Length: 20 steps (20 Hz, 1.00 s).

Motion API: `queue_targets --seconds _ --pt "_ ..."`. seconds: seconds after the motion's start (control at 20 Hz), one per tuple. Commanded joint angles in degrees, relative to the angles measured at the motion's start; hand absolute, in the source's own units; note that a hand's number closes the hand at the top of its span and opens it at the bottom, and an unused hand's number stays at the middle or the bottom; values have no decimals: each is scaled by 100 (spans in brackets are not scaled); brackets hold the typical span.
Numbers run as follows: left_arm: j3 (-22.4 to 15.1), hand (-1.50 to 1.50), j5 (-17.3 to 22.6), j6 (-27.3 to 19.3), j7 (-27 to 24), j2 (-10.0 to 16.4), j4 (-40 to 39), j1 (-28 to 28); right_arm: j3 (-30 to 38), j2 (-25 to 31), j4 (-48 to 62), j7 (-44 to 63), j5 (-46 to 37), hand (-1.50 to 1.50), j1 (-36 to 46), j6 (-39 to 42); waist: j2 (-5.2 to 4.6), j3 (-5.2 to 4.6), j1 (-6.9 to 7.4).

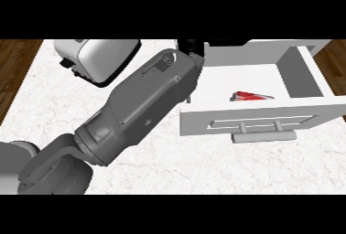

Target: Pick up the can, place it into the drawer and close the drawer

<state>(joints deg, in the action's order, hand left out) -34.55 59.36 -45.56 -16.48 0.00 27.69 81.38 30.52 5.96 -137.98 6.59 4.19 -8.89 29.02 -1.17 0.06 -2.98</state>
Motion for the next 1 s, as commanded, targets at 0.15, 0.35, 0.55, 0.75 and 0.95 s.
queue_targets --seconds 0.15,0.35,0.55,0.75,0.95 --pt "136 -150 74 130 212 0 -9 167 -1116 -26 155 -15 -2119 -150 745 -294 48 -7 309" --pt "152 -150 81 76 246 0 9 158 -1691 61 860 -503 -3260 -150 1131 -560 50 -3 309" --pt "131 -150 -61 29 277 0 97 -48 -2567 -139 1291 -534 -4430 -150 1505 -1121 80 -6 358" --pt "233 -150 -163 120 364 217 54 -18 -2626 202 2516 -888 -4981 -150 2179 -1461 67 -4 385" --pt "110 -150 -325 56 620 354 428 -200 -2993 130 3508 -795 -5550 -150 2962 -1788 99 -6 484"
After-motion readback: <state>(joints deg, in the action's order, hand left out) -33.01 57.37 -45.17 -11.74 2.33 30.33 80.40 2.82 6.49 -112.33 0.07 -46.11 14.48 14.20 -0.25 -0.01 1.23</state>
